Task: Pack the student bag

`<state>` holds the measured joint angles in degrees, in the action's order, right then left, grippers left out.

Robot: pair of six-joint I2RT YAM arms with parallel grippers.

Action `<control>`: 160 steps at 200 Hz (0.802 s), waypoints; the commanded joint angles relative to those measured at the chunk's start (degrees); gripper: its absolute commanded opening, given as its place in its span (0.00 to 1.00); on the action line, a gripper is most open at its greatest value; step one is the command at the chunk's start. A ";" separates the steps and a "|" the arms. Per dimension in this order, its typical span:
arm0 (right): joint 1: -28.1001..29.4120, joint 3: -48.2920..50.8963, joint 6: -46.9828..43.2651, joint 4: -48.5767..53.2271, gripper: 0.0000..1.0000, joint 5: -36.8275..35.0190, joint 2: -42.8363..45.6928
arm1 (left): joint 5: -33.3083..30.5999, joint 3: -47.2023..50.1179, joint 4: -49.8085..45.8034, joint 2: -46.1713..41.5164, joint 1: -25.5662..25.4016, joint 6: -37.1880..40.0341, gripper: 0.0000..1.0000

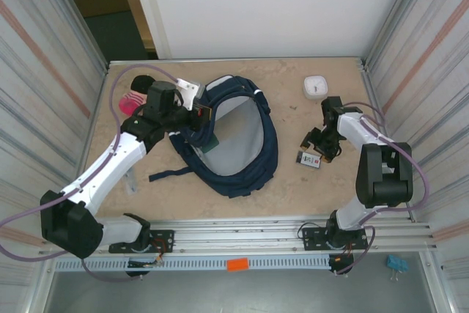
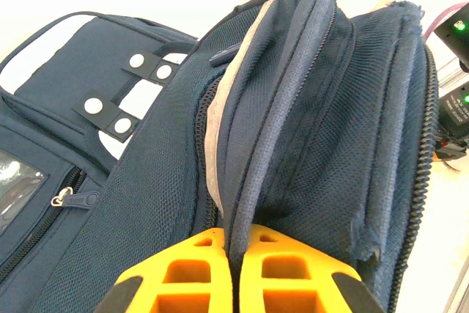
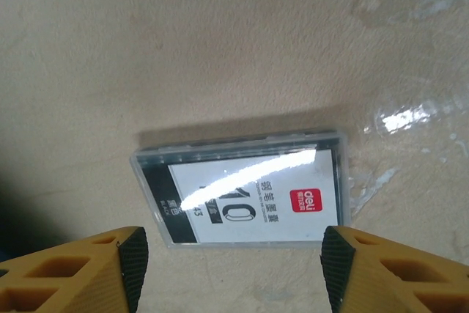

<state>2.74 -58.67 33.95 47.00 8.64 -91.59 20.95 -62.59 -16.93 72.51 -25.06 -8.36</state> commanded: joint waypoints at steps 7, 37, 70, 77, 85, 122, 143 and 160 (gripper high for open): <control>0.66 4.52 0.92 0.06 0.64 2.08 1.94 | -1.37 0.18 3.77 -3.03 1.15 0.69 0.00; 2.39 8.51 3.11 -2.97 0.64 5.21 4.62 | -0.96 0.62 4.31 -3.16 1.39 0.46 0.00; 4.98 7.79 2.63 -1.69 0.67 4.63 8.84 | -0.44 1.22 4.27 -3.83 1.74 0.63 0.00; 5.00 7.07 1.85 -0.73 0.69 3.89 9.70 | -0.30 1.43 4.32 -3.97 2.01 0.64 0.00; 4.73 6.15 0.75 0.27 0.70 2.51 10.42 | -0.05 1.70 4.27 -4.21 2.25 0.63 0.00; 0.24 1.90 -4.42 -1.74 0.72 2.79 7.92 | 0.90 2.61 4.62 -4.90 3.26 0.45 0.00; -2.18 -0.35 -7.22 -4.19 0.71 4.95 3.84 | 1.03 3.07 5.03 -5.12 3.44 0.36 0.00; -2.96 -1.65 -9.49 -5.83 0.71 5.24 0.88 | 1.57 3.75 5.50 -5.34 3.53 0.67 0.00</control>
<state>0.84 -58.17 29.67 43.46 12.43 -86.59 22.04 -59.61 -15.94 69.95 -22.59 -8.38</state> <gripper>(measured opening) 0.715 0.069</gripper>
